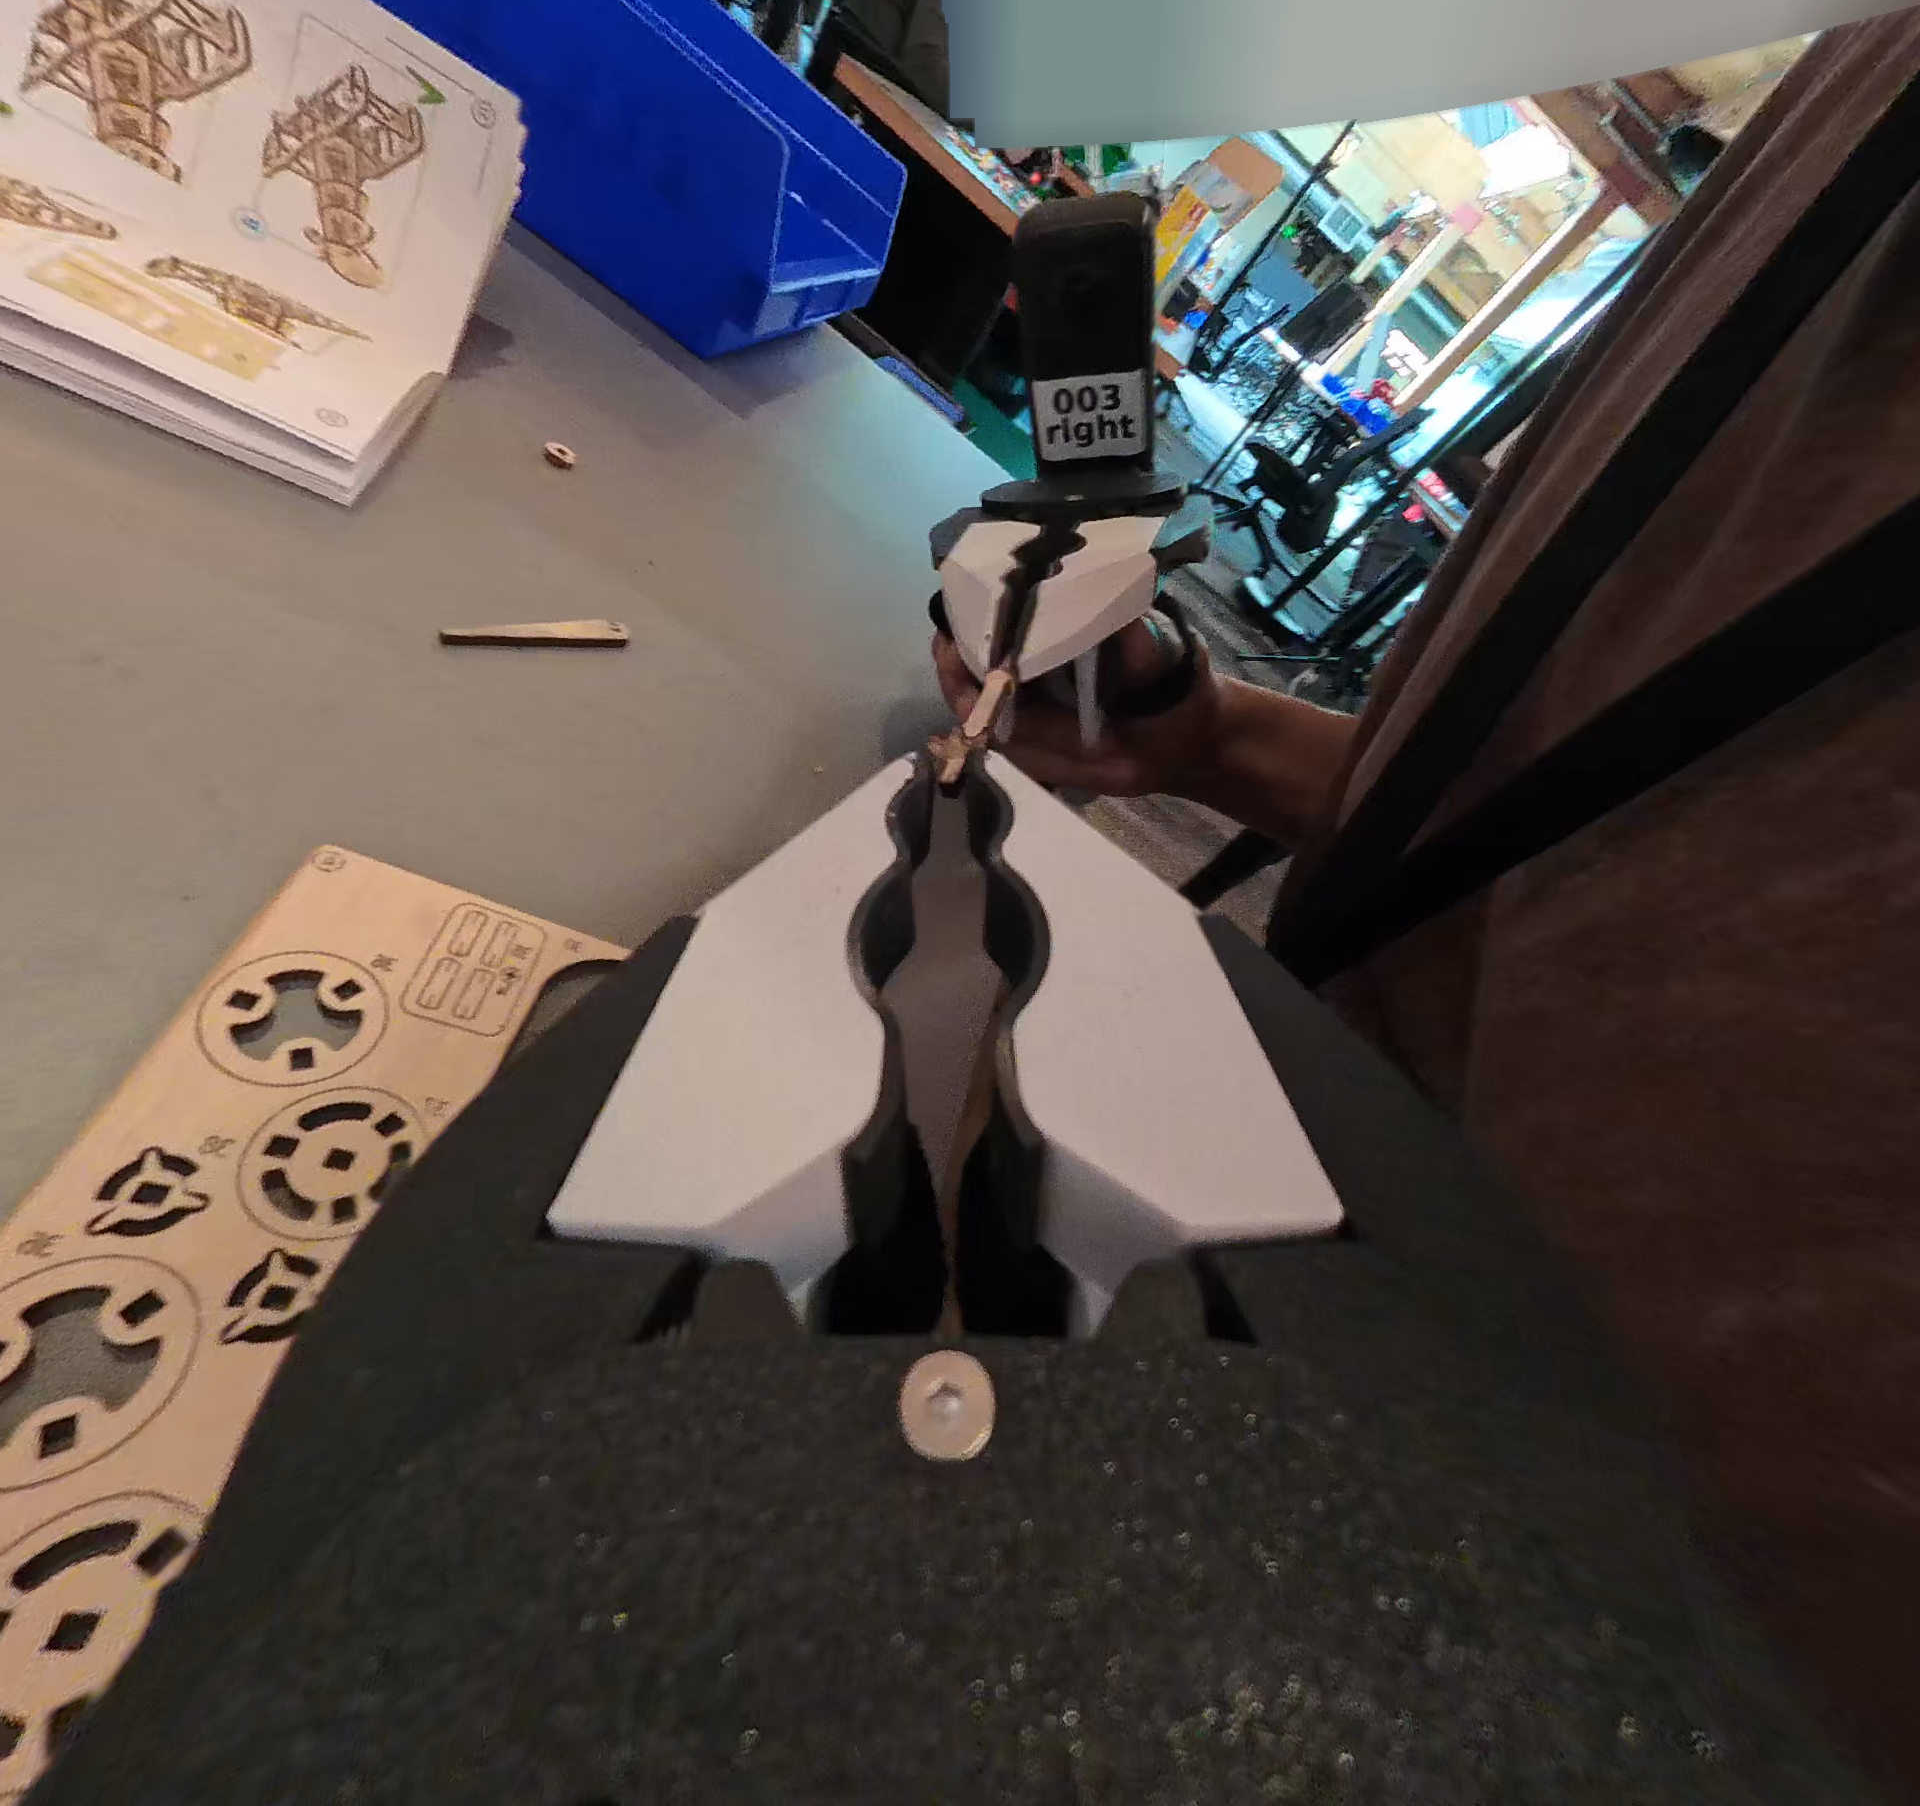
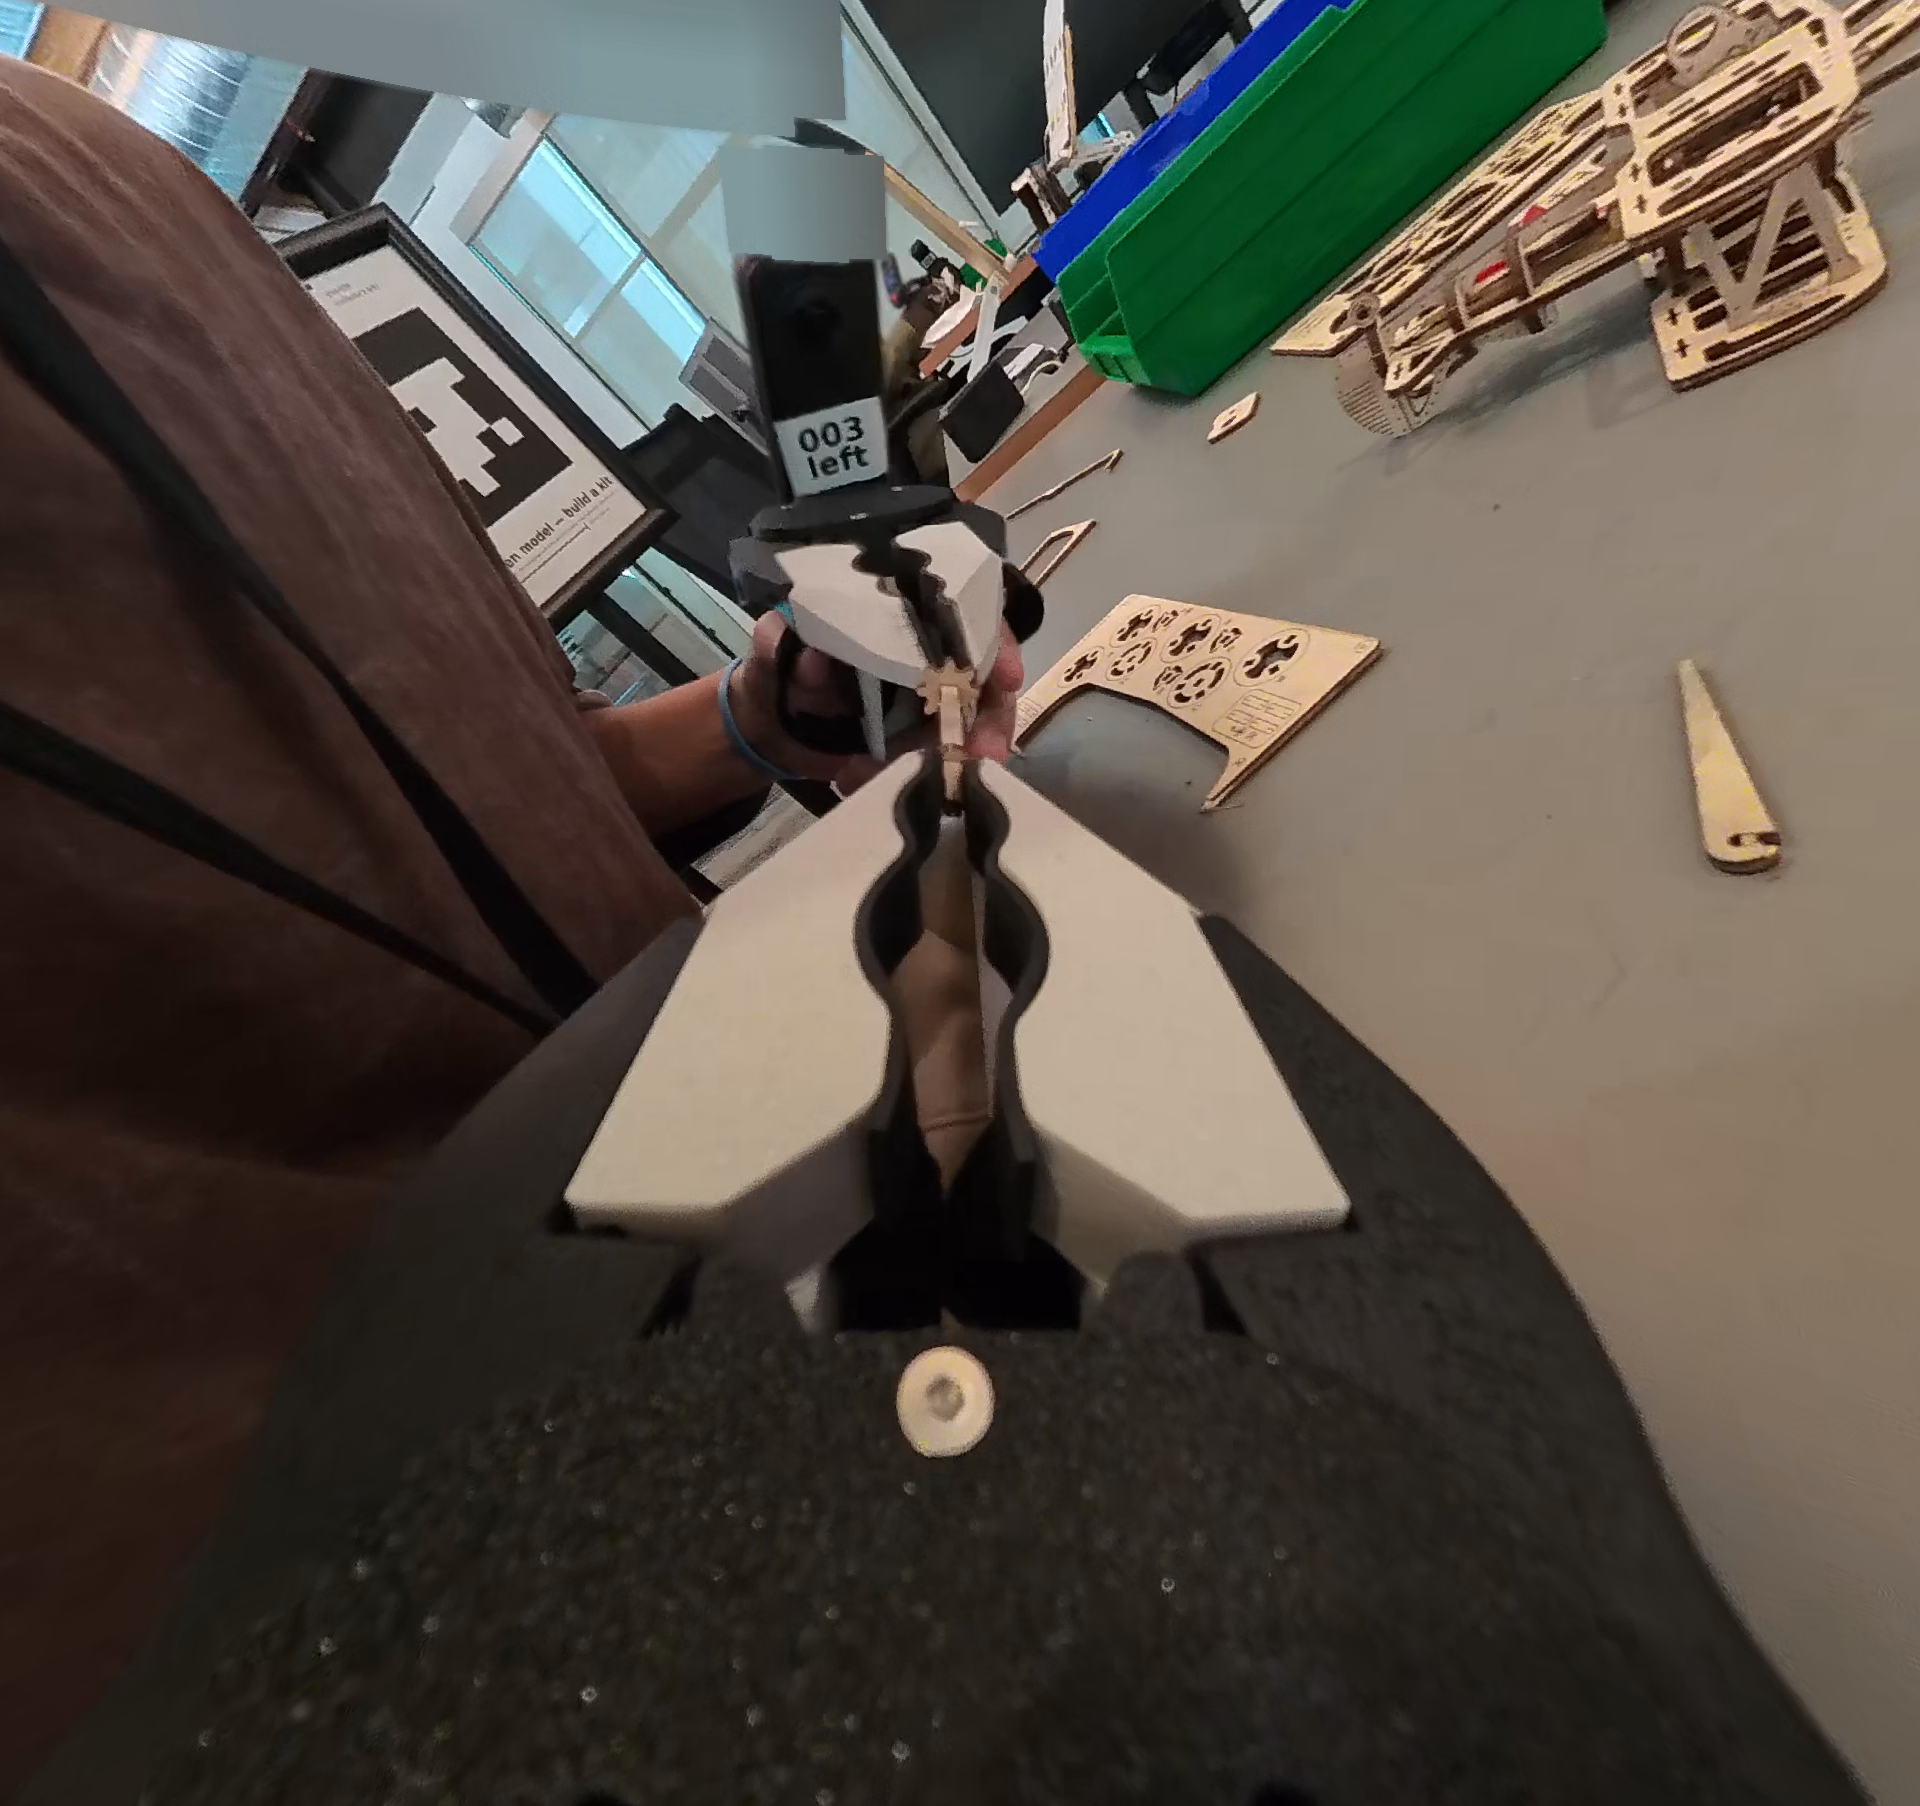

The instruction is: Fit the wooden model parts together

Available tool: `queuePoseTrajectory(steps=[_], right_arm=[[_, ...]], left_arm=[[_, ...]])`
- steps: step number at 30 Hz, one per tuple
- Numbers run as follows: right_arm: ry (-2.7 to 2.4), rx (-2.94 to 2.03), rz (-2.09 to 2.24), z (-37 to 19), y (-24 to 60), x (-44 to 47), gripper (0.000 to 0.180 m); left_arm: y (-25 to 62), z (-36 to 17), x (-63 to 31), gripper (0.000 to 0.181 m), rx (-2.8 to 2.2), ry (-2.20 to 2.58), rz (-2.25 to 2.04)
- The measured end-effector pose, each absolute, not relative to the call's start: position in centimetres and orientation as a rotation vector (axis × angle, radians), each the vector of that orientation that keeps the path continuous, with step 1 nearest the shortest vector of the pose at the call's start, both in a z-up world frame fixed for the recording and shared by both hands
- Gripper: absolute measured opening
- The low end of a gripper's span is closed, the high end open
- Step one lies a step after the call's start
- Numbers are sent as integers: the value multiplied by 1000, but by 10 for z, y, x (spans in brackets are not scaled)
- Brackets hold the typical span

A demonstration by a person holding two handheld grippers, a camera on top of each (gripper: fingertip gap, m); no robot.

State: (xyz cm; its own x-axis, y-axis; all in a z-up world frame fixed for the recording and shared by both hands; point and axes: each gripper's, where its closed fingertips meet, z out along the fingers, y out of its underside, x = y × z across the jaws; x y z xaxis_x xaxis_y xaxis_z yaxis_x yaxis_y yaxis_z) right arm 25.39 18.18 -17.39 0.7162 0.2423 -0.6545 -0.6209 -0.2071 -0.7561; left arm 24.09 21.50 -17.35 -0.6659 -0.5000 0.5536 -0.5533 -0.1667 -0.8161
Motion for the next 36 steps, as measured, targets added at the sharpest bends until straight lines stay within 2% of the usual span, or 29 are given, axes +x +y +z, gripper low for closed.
queuePoseTrajectory(steps=[6,8,11,15,20,26,34,36], right_arm=[[352,-1613,818,-178,183,258,2],[353,-1646,811,-182,185,257,2],[341,-1695,817,-188,187,251,2],[337,-1725,814,-192,189,249,2],[339,-1732,812,-193,190,249,1],[279,-1694,743,-185,198,243,4],[261,-1943,655,-221,201,231,0],[243,-1957,670,-222,199,228,7]], left_arm=[[217,-180,245,34,1307,-2085,1988],[211,-183,242,36,1277,-2100,1955],[202,-198,235,34,1229,-2264,1858],[201,-217,233,22,1186,-2572,1726],[205,-222,235,14,1181,-2697,1672],[203,-235,235,14,1176,-2831,1547],[194,-243,230,13,1095,-2964,1500],[195,-245,230,13,1093,-2999,1477]])
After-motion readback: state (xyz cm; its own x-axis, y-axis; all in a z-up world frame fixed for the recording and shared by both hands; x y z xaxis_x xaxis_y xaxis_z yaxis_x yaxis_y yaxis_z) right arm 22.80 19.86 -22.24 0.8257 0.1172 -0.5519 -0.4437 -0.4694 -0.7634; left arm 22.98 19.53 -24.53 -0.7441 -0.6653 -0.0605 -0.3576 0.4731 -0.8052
